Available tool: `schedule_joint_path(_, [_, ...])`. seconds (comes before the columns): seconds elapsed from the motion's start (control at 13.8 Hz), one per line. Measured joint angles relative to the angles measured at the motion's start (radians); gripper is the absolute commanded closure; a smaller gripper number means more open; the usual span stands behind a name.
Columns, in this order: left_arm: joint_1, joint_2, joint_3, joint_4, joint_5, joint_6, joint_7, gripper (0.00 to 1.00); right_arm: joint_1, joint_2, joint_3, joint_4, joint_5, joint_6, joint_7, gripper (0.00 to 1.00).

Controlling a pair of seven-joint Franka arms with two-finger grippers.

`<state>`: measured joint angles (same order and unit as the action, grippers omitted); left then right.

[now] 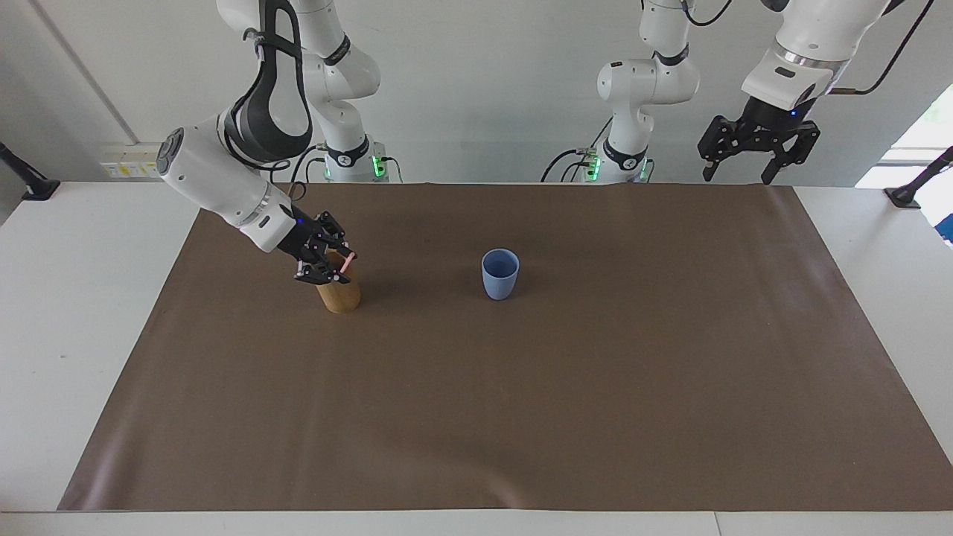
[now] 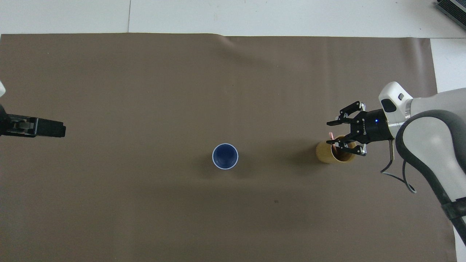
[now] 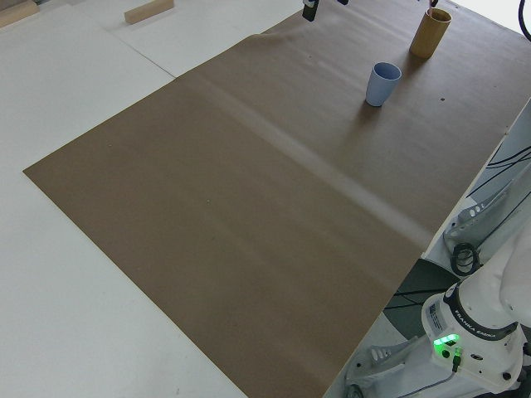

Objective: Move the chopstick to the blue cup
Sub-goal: 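Grasp the pink stick in the tan cup with the right gripper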

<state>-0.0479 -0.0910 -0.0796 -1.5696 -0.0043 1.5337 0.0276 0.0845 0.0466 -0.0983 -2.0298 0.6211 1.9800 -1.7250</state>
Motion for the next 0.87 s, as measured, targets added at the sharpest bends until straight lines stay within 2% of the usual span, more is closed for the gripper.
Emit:
schedule_joint_path(0.07, [0.001,0.017,0.0,0.021,0.001,-0.011,0.003,0.0,0.0,0.0,0.0,0.001,0.001,0.001,0.0,0.6])
schedule_joint_path(0.29, [0.001,0.051,-0.001,0.06,0.004,-0.019,0.016,0.0,0.0,0.001,0.0,0.002,0.002,0.001,0.0,0.86])
schedule_joint_path(0.36, [0.001,0.053,-0.001,0.065,0.004,-0.018,0.02,0.0,0.0,0.001,0.0,0.003,0.002,0.001,0.0,0.91])
schedule_joint_path(0.87, [0.002,0.053,-0.002,0.072,0.004,-0.019,0.021,0.0,-0.009,0.002,-0.002,0.022,0.007,-0.008,0.0,1.0])
